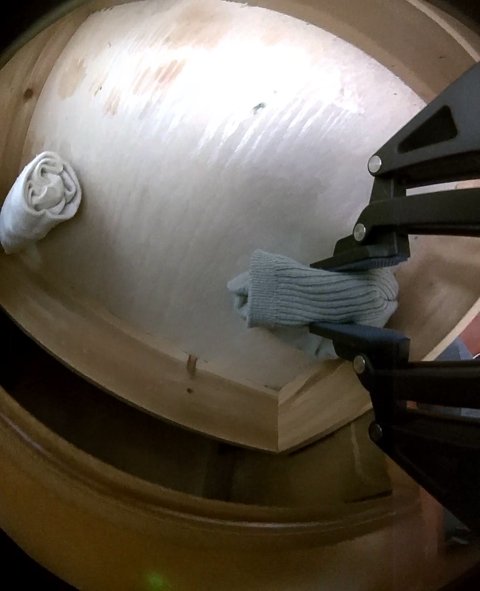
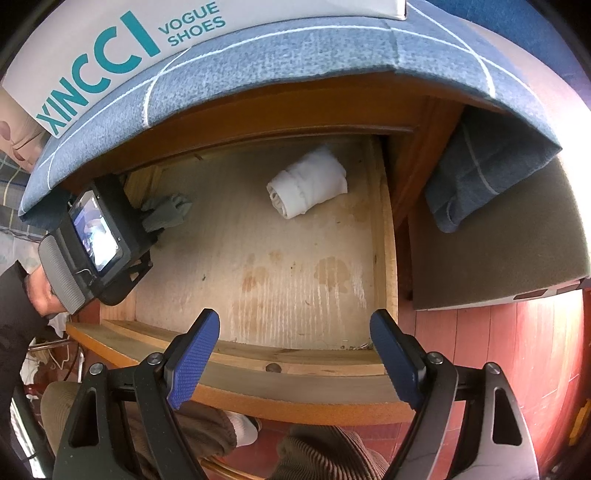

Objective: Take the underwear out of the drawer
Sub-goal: 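Lift the grey sock out of the drawer with the left gripper toward the box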

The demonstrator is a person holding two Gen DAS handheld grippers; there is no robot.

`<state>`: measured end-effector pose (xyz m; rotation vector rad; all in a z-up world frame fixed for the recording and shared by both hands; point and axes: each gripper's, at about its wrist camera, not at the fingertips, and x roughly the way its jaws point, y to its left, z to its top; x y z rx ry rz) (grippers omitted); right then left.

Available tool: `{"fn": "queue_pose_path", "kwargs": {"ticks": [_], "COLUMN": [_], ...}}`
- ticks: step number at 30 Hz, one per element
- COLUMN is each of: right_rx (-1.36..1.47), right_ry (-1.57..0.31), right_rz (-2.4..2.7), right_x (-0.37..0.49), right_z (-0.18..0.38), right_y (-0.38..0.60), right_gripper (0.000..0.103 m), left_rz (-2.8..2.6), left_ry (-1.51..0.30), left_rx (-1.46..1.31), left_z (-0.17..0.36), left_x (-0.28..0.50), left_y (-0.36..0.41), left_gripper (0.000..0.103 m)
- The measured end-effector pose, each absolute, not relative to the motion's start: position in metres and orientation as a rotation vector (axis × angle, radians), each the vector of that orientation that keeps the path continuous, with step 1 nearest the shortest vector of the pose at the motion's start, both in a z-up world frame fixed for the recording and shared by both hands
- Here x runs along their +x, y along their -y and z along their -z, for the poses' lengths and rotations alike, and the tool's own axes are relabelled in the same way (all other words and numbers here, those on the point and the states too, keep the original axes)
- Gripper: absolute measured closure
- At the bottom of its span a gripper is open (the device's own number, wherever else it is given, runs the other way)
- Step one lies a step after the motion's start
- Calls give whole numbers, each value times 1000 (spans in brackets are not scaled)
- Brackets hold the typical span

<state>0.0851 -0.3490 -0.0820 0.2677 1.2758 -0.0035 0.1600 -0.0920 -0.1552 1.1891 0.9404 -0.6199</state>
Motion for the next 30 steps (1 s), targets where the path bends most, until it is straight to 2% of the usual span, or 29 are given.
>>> {"fn": "queue_pose_path", "kwargs": {"ticks": [17, 30], "right_rx": [279, 280], "right_ry": [-1257, -1243], "right_rz": [-6, -17], "right_x": [83, 81], "right_z": [79, 78], "right_y": [350, 350], "right_gripper": [22, 22], "left_rz": [675, 672], "left_ry": [-1044, -1085], "left_rx": [972, 763], "left_z": [93, 34], "left_x": [132, 83], "left_y": [76, 48], "left_gripper": [79, 79]}}
